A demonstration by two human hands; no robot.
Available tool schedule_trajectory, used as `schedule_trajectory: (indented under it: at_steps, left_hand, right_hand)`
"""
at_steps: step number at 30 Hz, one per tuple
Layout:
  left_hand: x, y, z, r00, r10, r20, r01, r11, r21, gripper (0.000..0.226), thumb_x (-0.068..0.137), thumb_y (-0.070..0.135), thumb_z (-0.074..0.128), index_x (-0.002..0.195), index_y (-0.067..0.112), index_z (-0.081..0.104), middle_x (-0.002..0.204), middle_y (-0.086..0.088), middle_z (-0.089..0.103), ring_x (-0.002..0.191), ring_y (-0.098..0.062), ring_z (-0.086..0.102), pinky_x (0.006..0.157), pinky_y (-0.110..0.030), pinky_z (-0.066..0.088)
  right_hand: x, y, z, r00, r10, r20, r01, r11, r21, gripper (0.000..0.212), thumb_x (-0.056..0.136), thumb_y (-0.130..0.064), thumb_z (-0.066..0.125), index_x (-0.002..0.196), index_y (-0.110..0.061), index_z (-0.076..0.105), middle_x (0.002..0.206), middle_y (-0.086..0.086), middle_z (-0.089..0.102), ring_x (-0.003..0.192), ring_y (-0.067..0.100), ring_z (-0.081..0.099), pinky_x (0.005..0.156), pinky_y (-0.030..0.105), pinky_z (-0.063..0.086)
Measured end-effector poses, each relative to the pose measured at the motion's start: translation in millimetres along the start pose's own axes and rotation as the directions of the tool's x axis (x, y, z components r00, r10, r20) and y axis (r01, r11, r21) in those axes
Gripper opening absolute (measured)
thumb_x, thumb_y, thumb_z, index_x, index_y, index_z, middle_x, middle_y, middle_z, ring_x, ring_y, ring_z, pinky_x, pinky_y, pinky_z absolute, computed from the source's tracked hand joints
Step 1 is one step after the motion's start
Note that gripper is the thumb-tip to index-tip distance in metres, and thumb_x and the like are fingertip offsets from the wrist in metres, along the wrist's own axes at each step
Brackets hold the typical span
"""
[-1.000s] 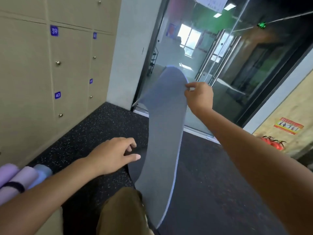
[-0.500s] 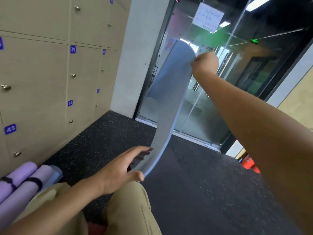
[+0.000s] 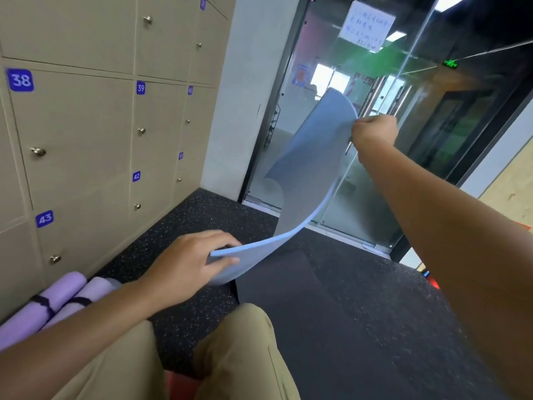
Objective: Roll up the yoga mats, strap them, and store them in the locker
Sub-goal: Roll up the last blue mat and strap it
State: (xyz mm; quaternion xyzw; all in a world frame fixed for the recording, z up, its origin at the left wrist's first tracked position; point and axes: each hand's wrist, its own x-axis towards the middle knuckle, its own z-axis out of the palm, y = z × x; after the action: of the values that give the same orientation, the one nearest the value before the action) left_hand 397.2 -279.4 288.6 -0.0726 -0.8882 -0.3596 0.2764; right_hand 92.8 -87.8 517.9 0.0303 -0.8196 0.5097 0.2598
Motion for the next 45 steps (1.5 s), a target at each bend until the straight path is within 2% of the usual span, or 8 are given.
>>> schedule_trajectory:
  at_steps: [7,13,17,24,27,30,36,45]
  left_hand:
    - [19.9,28.4,-58.6,0.999,-0.022,0.029,0.02,0.997,0.074,0.026,0.089,0.039,0.077,0.093,0.017,0.064,0.07,-0.003,0.058,0.064,-0.019,0.046,0.063,-0.033,0.04]
    - [12.6,60.0,-58.3,0.933,-0.021,0.36,-0.055,0.978,0.2,0.031,0.092,0.044,0.071,0.079,0.044,0.043,0.064,-0.005,0.043,0.06,-0.017,0.039,0.056,-0.028,0.03]
    - [4.1,65.2,-21.1,0.87,-0.057,0.49,-0.023,0.987,0.156,0.034,0.09,0.044,0.074,0.081,0.026,0.046,0.062,-0.003,0.041,0.06,-0.017,0.038,0.058,-0.035,0.031]
    - [20.6,70.5,33.8,0.83,-0.127,0.543,0.137,0.99,0.023,0.029,0.076,0.042,0.088,0.088,0.033,0.064,0.081,0.007,0.072,0.073,-0.007,0.063,0.071,-0.033,0.048]
    - [33.2,74.1,51.9,0.863,-0.183,0.471,0.213,0.977,-0.011,0.035,0.066,0.047,0.093,0.081,0.036,0.062,0.069,0.009,0.069,0.061,0.0,0.059,0.063,-0.027,0.042]
    - [40.0,79.4,65.7,0.879,-0.23,0.419,0.249,0.968,0.008,0.037,0.062,0.053,0.093,0.078,0.031,0.067,0.062,0.011,0.065,0.056,0.004,0.057,0.058,-0.025,0.043]
    - [39.7,87.8,72.2,0.9,-0.237,0.367,0.246,0.969,0.021,0.042,0.058,0.054,0.094,0.073,0.024,0.069,0.062,0.013,0.068,0.059,-0.004,0.06,0.06,-0.026,0.045]
    - [16.9,19.8,-1.8,0.932,-0.229,0.281,0.107,0.914,0.39,0.034,0.087,0.067,0.062,0.088,0.032,0.059,0.077,0.01,0.063,0.074,-0.007,0.056,0.071,-0.037,0.046]
  right_hand:
    - [-39.5,87.6,23.4,0.957,0.262,0.123,-0.275,0.956,0.1,0.012,0.076,-0.003,0.067,0.072,-0.01,0.076,0.07,0.008,0.07,0.065,0.022,0.068,0.064,0.024,0.062]
    - [-105.6,178.8,62.2,0.885,0.29,0.363,-0.349,0.931,0.107,0.015,0.079,0.007,0.076,0.087,-0.005,0.076,0.051,-0.004,0.067,0.046,0.007,0.063,0.054,0.021,0.058]
    - [-131.5,231.5,66.3,0.825,0.347,0.446,-0.404,0.914,0.038,0.018,0.078,-0.011,0.084,0.095,-0.011,0.079,0.089,0.011,0.077,0.084,0.027,0.075,0.086,0.045,0.062]
    - [-151.9,209.5,1.8,0.73,0.186,0.657,-0.19,0.98,-0.066,0.057,0.09,-0.027,0.078,0.14,-0.009,0.057,0.134,0.004,0.059,0.116,0.019,0.06,0.089,0.029,0.044]
    - [-162.5,179.1,-36.4,0.602,0.124,0.789,-0.148,0.988,-0.043,0.029,0.096,-0.034,0.069,0.121,-0.019,0.068,0.128,0.003,0.07,0.116,0.02,0.068,0.096,0.033,0.052]
    - [-176.4,143.1,-74.1,0.374,0.058,0.926,-0.215,0.976,0.026,0.049,0.095,-0.05,0.059,0.125,-0.012,0.065,0.121,0.01,0.073,0.11,0.028,0.072,0.101,0.042,0.054]
    - [-189.4,109.2,-115.2,0.07,-0.019,0.997,0.246,0.969,0.002,0.026,0.091,-0.028,0.075,0.115,-0.017,0.077,0.114,0.004,0.077,0.113,0.023,0.069,0.105,0.041,0.053]
    - [-178.6,121.8,-100.8,0.308,-0.207,0.929,0.329,0.939,0.101,0.013,0.094,-0.001,0.07,0.1,-0.011,0.075,0.094,-0.004,0.079,0.088,0.008,0.072,0.081,0.02,0.056]
